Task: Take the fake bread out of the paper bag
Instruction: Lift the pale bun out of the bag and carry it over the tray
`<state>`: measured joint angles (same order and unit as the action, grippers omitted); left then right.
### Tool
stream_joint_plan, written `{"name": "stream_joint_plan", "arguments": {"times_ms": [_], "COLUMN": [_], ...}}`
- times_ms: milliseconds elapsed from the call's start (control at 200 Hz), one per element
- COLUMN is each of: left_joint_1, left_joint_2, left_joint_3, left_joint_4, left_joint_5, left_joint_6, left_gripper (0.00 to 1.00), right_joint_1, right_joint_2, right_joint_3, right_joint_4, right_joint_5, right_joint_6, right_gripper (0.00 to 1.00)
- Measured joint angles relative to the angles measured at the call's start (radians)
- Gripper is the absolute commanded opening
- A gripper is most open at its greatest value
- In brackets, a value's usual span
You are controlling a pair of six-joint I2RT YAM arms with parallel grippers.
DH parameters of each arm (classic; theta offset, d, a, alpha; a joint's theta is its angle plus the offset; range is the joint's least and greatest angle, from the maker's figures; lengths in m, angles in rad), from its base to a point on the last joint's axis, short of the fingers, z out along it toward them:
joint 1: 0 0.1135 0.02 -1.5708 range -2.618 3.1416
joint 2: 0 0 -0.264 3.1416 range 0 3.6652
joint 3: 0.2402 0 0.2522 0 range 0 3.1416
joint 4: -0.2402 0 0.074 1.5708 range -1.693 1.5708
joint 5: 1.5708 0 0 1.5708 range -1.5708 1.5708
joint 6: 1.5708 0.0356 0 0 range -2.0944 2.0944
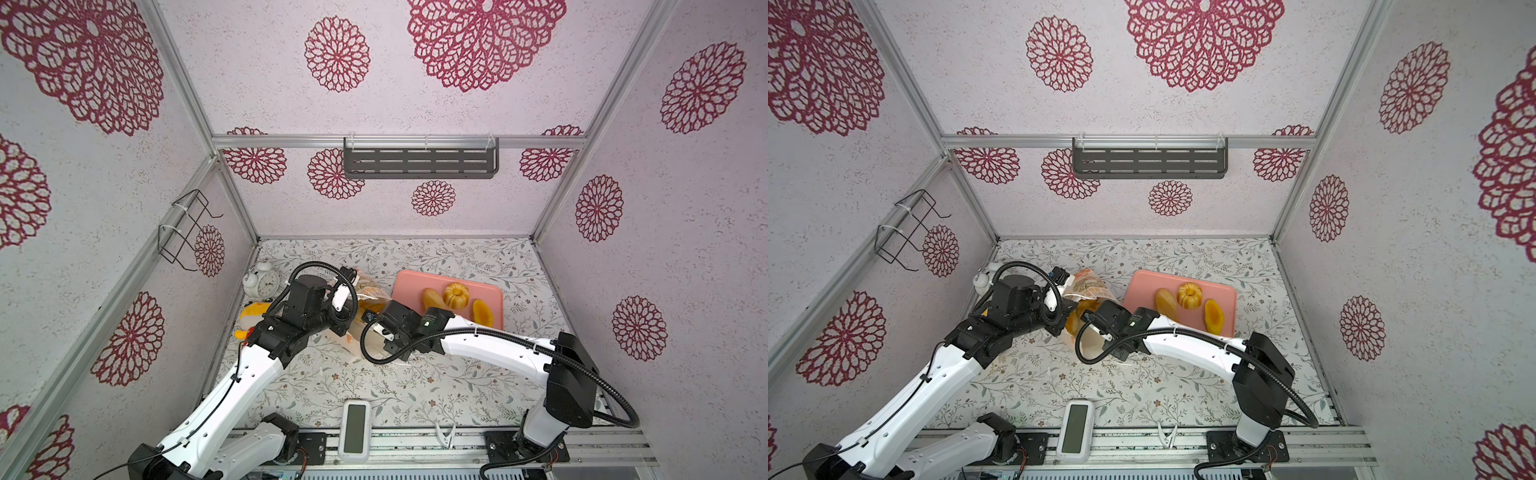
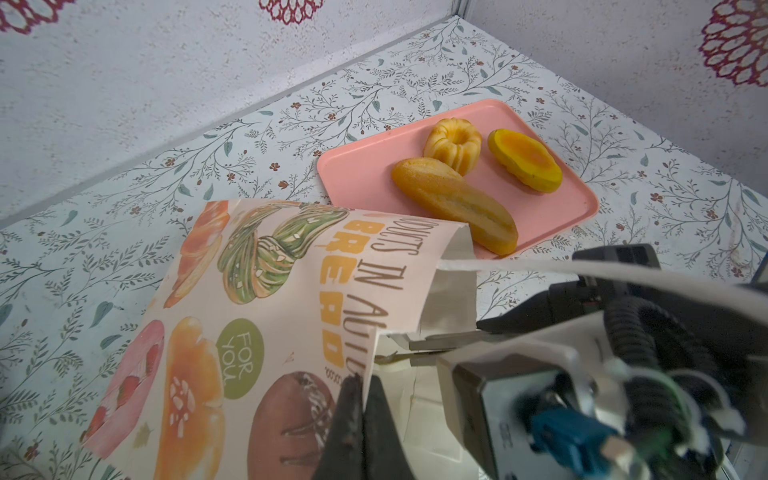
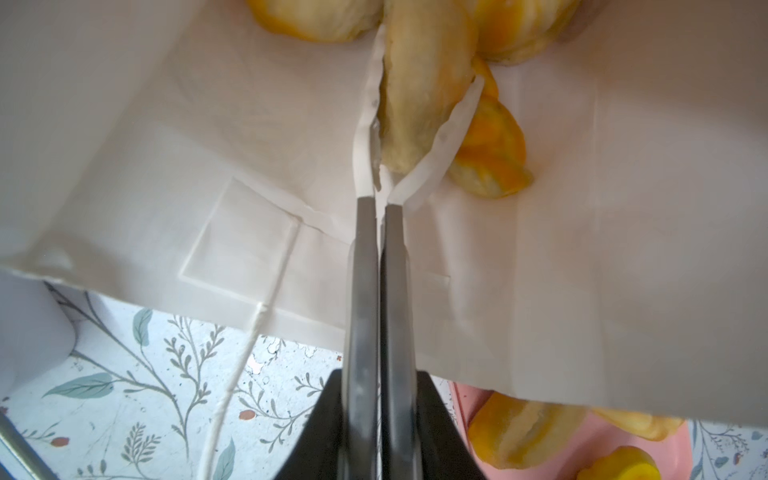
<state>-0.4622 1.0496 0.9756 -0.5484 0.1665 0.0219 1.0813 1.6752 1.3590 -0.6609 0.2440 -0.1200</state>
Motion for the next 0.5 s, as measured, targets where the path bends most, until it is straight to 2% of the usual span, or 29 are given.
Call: {"name": "stream_joint_plan", "arguments": {"times_ms": [210, 500], "left_joint_1": [-0.004, -0.004], "left_joint_2": [0.049, 0.133], "left_joint_3": [0.011, 0.039], "left_joint_4": [0.023, 0.04], "left_joint_5": [-0.079, -0.174], "left_joint_6": [-0.021, -0.053], "left_gripper": [0.0, 0.0], "right_joint_1": [0.017, 0.021], "right_joint_2": [-0.052, -0.284], "right_joint_3": [-0.013, -0.037], "right_joint_4": [-0.042, -0.151], "right_joint_5": [0.029, 0.058], "right_joint_6": [0.005, 0.067], "right_gripper": [0.14, 0.13]}}
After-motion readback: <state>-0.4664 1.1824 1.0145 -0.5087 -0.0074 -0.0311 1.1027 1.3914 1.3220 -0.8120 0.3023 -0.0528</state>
